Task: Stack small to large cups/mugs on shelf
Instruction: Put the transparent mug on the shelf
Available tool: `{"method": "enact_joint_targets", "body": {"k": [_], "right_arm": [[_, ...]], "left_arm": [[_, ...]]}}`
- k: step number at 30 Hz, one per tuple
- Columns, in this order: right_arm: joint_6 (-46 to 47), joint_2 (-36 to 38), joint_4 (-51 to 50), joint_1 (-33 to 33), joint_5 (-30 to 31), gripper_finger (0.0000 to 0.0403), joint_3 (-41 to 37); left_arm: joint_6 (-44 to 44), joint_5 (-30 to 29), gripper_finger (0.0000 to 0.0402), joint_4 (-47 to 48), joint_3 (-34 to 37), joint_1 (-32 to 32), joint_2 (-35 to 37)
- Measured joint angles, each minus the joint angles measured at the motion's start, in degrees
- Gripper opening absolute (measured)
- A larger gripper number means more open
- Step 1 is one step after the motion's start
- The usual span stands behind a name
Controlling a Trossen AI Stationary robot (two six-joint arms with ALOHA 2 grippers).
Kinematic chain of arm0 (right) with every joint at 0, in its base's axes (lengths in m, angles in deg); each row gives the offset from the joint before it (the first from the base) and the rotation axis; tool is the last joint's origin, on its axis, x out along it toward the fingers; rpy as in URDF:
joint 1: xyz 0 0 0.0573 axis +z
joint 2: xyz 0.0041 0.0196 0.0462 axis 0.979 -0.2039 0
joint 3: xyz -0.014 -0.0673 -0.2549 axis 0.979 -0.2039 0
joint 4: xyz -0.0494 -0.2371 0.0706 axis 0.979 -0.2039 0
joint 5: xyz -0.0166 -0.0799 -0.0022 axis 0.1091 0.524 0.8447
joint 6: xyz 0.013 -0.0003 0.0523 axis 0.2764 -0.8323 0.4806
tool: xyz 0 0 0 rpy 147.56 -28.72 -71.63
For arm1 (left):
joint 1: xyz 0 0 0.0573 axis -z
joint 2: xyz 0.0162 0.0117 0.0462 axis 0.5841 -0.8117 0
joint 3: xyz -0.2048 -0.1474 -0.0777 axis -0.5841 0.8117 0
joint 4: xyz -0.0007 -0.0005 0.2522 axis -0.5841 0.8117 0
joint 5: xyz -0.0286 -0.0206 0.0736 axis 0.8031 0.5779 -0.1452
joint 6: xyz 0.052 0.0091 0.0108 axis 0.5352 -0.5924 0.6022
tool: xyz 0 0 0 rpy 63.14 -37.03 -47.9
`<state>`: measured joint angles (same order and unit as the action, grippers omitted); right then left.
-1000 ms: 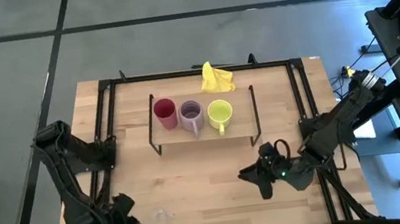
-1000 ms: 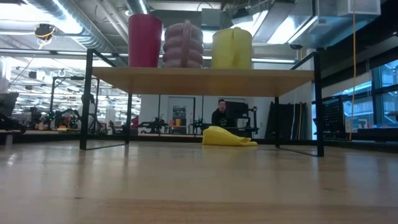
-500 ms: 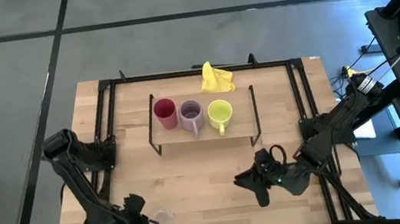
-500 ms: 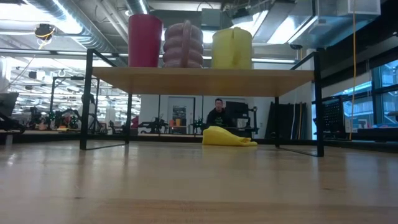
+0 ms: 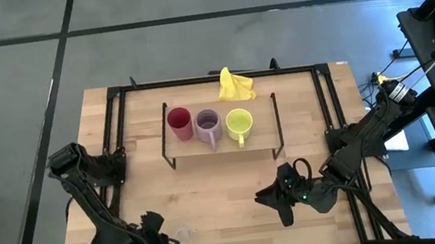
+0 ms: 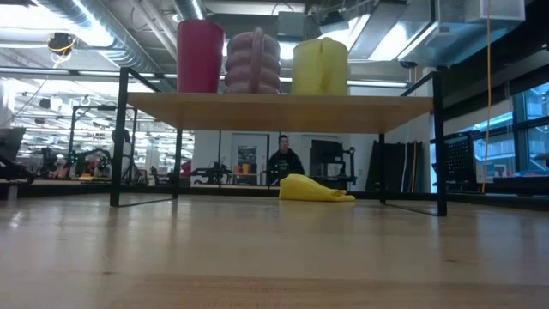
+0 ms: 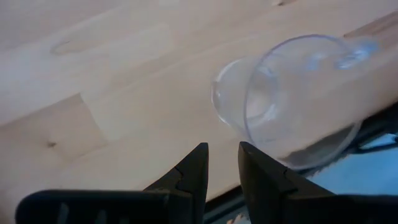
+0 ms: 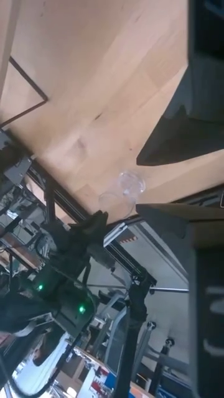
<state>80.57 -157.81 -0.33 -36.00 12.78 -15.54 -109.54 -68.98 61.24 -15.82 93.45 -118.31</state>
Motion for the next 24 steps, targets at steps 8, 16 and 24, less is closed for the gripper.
{"method": "enact_joint_targets", "body": {"k": [8,16,24], "right_arm": [[0.2,0.0,0.1,0.7,0.0,0.0110,0.0],[0.3,0.0,0.2,0.7,0.0,0.0110,0.0],[2.2,0.1,-0.1,0.9,-5.0,0.0110,0.0]], "left_arm": [[3.7,-2.0,0.0082,-2.6,0.0,-3.8,-4.1],[17.0,-4.5,0.0082,-12.8,0.0,-12.0,-6.1],[30.8,0.0,0.0082,-27.8,0.0,-18.5,-9.2]]}}
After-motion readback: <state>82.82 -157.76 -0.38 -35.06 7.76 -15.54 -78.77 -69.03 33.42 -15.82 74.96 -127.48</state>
